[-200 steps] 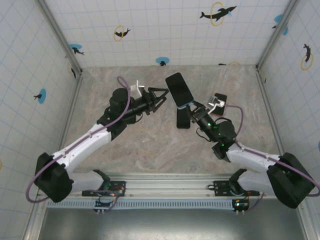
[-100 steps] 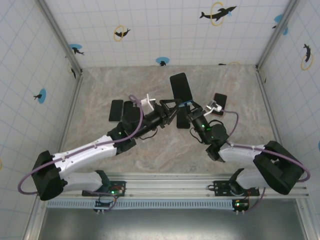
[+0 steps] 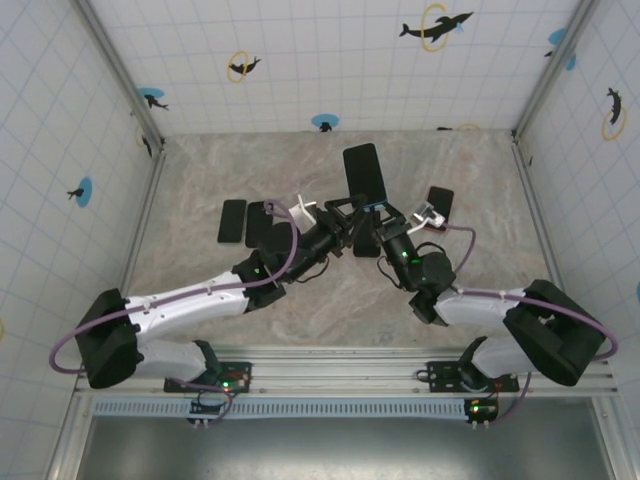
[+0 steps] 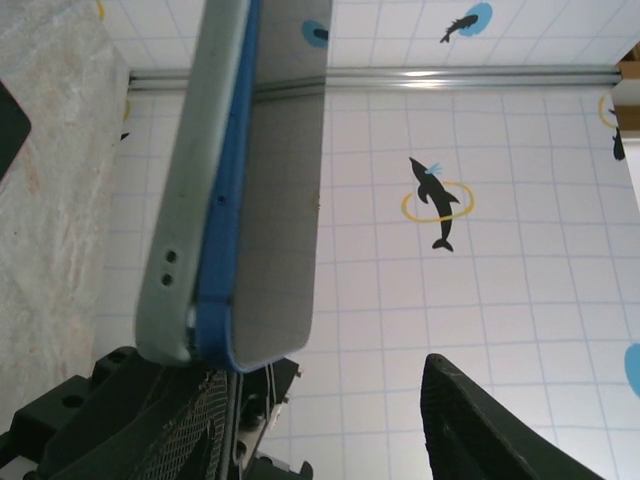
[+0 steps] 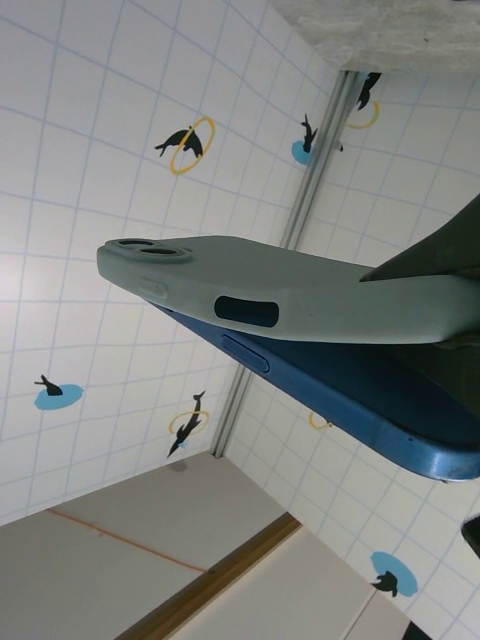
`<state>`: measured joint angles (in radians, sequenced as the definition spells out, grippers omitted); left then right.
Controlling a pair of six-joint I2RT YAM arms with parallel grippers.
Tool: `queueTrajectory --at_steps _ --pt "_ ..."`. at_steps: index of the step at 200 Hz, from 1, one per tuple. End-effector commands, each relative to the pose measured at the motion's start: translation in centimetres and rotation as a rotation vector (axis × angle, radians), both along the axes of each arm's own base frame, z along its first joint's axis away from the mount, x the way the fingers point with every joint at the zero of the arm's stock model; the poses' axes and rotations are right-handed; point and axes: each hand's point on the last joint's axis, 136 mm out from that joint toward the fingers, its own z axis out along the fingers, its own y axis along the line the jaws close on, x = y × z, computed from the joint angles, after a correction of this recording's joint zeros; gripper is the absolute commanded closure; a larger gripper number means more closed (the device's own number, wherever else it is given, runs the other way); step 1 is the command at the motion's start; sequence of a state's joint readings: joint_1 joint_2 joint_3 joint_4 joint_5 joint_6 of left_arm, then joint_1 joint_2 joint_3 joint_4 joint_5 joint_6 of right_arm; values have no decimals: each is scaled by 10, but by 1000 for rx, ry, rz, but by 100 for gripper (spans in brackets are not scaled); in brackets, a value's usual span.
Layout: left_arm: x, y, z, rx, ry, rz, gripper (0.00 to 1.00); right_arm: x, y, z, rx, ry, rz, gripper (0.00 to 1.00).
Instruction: Take the phone out of the phone case
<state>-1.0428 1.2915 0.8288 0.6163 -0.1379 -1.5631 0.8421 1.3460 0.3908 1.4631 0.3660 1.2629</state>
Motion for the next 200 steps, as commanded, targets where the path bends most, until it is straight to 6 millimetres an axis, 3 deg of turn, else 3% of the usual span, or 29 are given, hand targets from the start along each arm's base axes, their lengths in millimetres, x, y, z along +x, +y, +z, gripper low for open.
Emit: queueTrajectory --at_steps 1,32,71,108,154,200 --pt "4 1 6 -73 18 32 47 -10 -12 41 132 -108 -23 100" --pt "8 -1 12 -85 9 45 50 -13 -11 42 131 -115 -14 100" --pt "10 2 0 -87 39 67 50 -16 -8 47 128 -135 -8 100" --pt "16 5 3 -92 36 98 50 -21 -6 49 120 -161 -7 100" --pt "19 -1 -15 -119 116 94 49 -28 -5 53 121 -201 -24 100" --pt "28 7 -12 -140 112 161 53 -32 -4 54 138 -215 -21 100"
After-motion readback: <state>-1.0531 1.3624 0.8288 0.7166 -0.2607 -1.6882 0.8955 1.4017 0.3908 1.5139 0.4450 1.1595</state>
